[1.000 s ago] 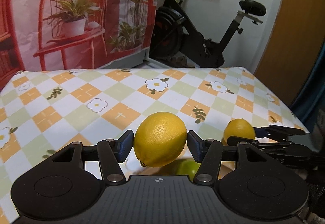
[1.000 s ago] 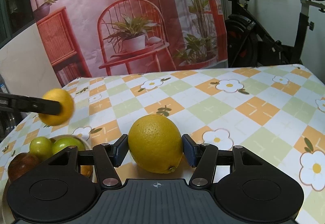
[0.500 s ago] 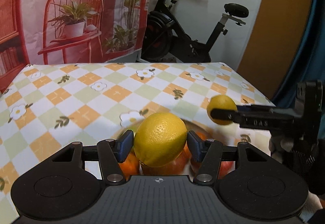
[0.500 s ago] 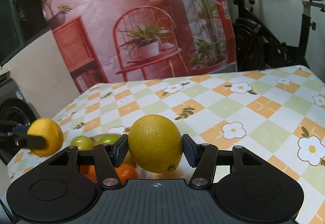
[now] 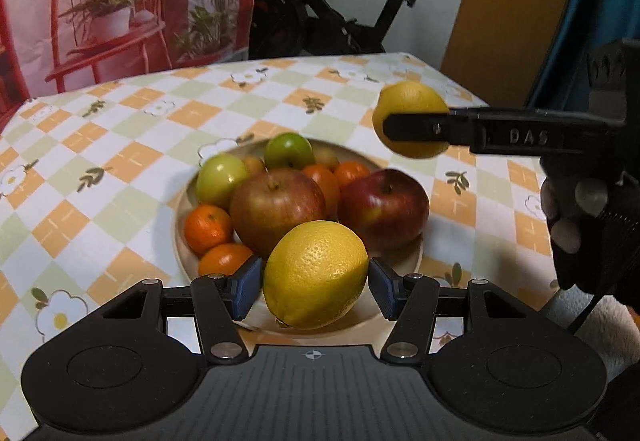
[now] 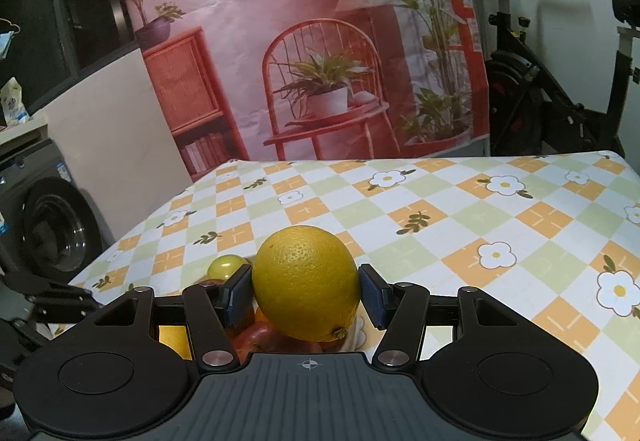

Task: Organize fruits
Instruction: 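Carry both held lemons over the white plate with both tools, then lower both lemons onto the plate and open both tools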

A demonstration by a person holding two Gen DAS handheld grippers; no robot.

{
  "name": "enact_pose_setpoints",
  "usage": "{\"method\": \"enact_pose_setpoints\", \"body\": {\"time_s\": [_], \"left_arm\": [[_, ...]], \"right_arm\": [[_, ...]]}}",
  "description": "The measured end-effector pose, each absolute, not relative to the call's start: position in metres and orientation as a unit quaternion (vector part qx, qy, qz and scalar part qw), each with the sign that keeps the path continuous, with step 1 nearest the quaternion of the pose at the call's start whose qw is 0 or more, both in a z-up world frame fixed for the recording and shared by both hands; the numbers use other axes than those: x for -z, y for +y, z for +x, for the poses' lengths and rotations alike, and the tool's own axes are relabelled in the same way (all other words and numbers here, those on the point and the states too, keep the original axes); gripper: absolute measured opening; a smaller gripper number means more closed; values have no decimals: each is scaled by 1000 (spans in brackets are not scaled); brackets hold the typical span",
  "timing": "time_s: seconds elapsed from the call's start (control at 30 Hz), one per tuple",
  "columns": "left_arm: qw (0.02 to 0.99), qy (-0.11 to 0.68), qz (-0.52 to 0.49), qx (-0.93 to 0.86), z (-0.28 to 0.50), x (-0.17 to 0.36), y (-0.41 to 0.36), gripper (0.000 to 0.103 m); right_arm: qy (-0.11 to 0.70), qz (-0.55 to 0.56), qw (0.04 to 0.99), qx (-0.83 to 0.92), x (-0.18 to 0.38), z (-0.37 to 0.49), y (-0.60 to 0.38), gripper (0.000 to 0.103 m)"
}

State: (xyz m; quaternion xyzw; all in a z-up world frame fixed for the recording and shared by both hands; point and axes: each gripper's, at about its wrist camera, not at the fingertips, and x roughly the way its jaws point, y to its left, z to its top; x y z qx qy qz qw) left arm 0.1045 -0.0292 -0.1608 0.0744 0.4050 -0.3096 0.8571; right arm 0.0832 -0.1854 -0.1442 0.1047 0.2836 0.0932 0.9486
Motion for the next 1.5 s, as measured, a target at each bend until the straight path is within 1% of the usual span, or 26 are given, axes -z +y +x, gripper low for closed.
{"method": "enact_pose_setpoints", "body": {"time_s": [0.3,0.53,0.73,0.93,1.2,1.5], "left_arm": [[848,419,79,314,104,174,-43,61],[853,417,55,309,107,172,-40,61],[879,379,8,289,103,153,-19,61],[911,343,-46,225,100,145,5,61],[936,311,-52,159,95,141,19,61],[940,302,-62,145,94,140,29,61]], "right_arm": [[287,113,947,-92,149,83,-188,53],[289,117,946,-92,152,85,-192,53],[287,110,946,-99,150,88,-188,53],[296,88,944,-117,146,93,-167,53],[311,59,939,-132,142,102,-138,53],[326,40,933,-148,148,106,-112,53]]}}
